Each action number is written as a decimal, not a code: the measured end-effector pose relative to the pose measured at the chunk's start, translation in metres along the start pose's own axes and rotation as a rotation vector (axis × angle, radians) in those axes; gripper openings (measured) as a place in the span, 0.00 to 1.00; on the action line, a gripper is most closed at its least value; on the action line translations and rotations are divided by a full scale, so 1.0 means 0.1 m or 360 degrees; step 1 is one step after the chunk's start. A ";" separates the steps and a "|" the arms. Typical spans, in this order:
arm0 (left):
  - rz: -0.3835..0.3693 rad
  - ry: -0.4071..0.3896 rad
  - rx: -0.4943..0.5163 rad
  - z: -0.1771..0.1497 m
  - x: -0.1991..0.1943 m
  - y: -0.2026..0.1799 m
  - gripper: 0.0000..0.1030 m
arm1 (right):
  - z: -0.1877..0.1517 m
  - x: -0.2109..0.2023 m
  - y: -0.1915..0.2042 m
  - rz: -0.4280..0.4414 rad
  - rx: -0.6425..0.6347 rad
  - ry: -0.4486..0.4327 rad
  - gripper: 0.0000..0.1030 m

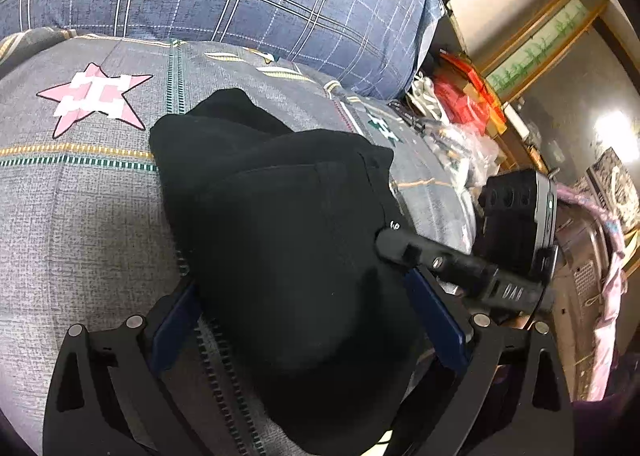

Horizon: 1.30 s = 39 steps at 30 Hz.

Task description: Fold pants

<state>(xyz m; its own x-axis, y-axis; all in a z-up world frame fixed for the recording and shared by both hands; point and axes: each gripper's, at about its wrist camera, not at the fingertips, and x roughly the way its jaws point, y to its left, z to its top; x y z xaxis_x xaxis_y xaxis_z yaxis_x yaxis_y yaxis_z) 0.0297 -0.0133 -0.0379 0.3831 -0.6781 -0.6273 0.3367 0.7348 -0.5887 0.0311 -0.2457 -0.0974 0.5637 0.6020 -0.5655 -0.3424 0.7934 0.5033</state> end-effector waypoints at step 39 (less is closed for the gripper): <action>0.1160 -0.0693 0.0181 -0.33 -1.60 0.07 0.83 | 0.25 0.25 0.67 -0.0013 -0.0252 -0.0319 0.67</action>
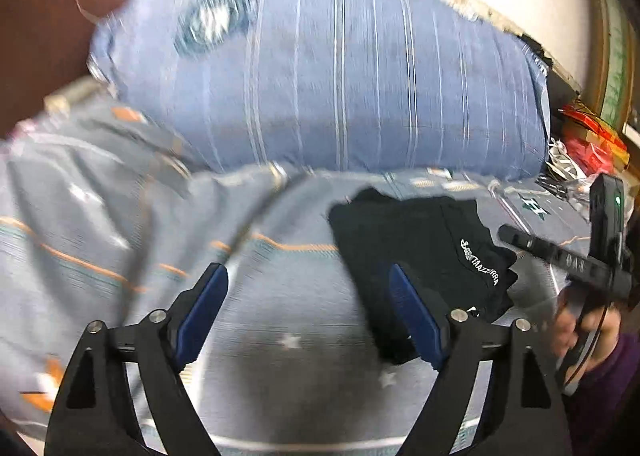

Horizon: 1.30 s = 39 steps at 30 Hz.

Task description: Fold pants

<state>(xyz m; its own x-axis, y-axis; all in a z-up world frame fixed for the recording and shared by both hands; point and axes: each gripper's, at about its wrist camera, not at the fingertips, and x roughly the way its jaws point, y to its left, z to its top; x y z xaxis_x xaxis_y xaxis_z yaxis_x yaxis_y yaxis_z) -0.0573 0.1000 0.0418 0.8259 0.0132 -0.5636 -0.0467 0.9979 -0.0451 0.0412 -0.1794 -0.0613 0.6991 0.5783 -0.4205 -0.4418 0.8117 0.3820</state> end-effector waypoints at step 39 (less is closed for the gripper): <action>0.0562 -0.0172 -0.0042 0.19 -0.60 -0.08 0.90 | -0.28 -0.86 0.78 -0.0074 -0.0389 -0.0419 0.97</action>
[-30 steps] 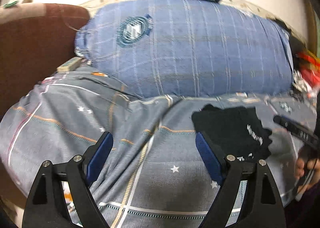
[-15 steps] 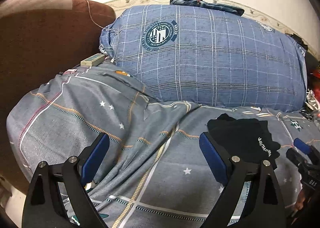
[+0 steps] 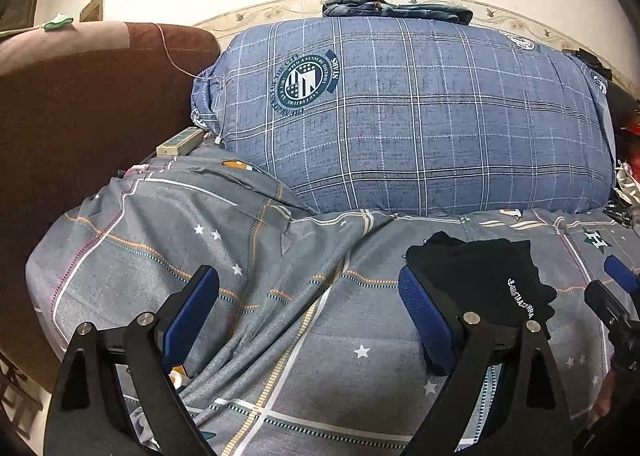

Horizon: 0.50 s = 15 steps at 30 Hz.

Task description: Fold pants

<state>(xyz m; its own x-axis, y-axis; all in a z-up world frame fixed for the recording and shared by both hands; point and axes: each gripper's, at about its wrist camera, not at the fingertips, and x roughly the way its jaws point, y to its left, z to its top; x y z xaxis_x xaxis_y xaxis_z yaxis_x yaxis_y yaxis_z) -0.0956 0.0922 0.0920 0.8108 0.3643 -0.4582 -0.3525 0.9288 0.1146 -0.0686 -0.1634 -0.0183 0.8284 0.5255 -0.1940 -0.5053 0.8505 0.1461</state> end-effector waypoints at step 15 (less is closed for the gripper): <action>0.0029 -0.0025 0.0024 -0.07 -0.05 -0.09 1.00 | 0.01 0.06 -0.09 -0.0286 -0.0017 0.0033 0.99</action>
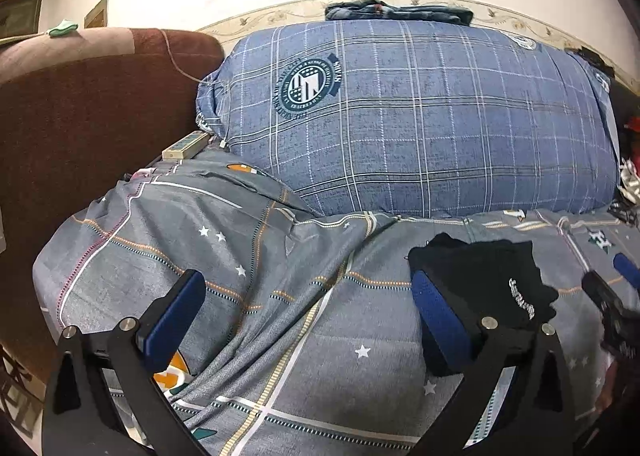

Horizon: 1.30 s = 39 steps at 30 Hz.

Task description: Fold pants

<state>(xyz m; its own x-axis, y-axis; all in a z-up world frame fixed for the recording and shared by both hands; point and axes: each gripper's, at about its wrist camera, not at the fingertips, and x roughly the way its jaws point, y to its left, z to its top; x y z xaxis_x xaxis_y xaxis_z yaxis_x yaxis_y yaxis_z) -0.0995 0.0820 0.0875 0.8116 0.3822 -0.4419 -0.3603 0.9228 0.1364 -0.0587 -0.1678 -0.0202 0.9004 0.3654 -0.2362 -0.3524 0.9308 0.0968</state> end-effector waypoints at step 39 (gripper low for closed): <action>-0.0307 0.0150 0.0186 -0.17 0.15 -0.65 1.00 | 0.04 0.23 -0.31 -0.0500 -0.0045 0.0148 0.99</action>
<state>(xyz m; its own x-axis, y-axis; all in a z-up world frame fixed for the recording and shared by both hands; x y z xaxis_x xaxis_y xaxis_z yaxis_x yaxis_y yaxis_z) -0.0721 0.0267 0.0569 0.8117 0.1972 -0.5498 -0.1427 0.9797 0.1406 -0.0260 -0.1887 -0.0247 0.9395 0.0579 -0.3375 -0.0692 0.9974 -0.0215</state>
